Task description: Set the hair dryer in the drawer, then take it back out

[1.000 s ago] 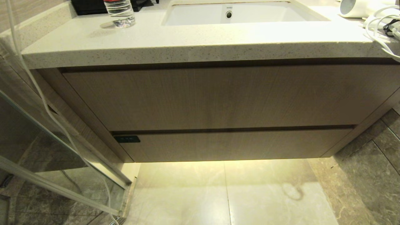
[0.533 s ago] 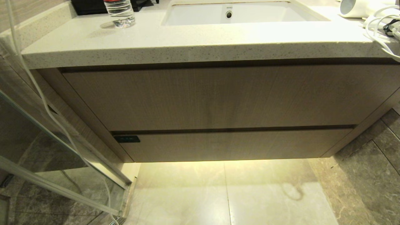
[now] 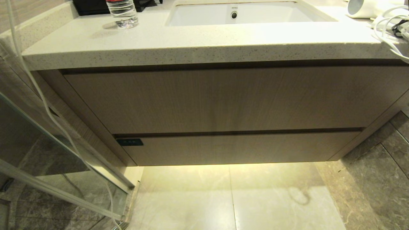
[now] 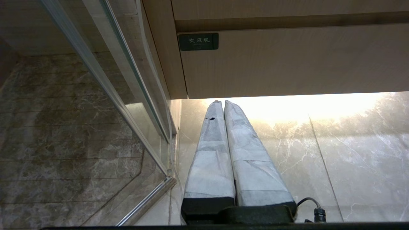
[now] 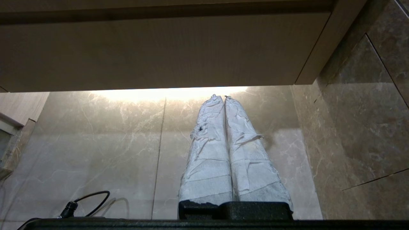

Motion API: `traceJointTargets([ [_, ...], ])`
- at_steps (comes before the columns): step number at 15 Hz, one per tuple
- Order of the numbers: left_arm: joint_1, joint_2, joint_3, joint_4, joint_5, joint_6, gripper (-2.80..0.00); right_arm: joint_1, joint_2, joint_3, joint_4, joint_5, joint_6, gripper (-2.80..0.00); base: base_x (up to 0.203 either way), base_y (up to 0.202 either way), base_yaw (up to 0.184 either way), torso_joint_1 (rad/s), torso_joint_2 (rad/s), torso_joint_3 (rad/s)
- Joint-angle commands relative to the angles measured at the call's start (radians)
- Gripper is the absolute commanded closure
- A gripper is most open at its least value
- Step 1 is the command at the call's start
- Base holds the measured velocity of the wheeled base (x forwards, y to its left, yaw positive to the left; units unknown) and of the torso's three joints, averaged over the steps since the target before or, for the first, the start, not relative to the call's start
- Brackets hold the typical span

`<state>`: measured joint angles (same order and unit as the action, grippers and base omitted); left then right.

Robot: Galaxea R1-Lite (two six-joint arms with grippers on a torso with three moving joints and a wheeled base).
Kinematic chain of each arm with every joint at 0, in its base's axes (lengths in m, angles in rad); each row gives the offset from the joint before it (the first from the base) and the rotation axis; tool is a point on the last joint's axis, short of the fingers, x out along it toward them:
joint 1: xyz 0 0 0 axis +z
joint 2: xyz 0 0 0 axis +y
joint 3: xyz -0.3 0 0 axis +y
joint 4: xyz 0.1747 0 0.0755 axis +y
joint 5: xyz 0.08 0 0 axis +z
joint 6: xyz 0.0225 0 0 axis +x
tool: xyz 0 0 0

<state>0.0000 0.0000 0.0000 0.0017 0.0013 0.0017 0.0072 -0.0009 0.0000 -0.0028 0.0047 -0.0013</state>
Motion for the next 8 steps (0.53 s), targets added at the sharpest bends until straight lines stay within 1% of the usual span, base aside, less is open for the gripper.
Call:
traceJointTargets([
  [1,0.000,0.000,0.000,0.000,0.000,0.000,0.00,0.000,0.002,0.000,0.000,0.001,0.000,0.00,0.000,0.000,0.000,0.000,0.00,0.000],
  [8,0.000,0.000,0.000,0.000,0.000,0.001,0.00,0.000,0.002,0.000,0.003,0.001,-0.002,0.00,0.000,0.000,0.000,0.000,0.00,0.000],
])
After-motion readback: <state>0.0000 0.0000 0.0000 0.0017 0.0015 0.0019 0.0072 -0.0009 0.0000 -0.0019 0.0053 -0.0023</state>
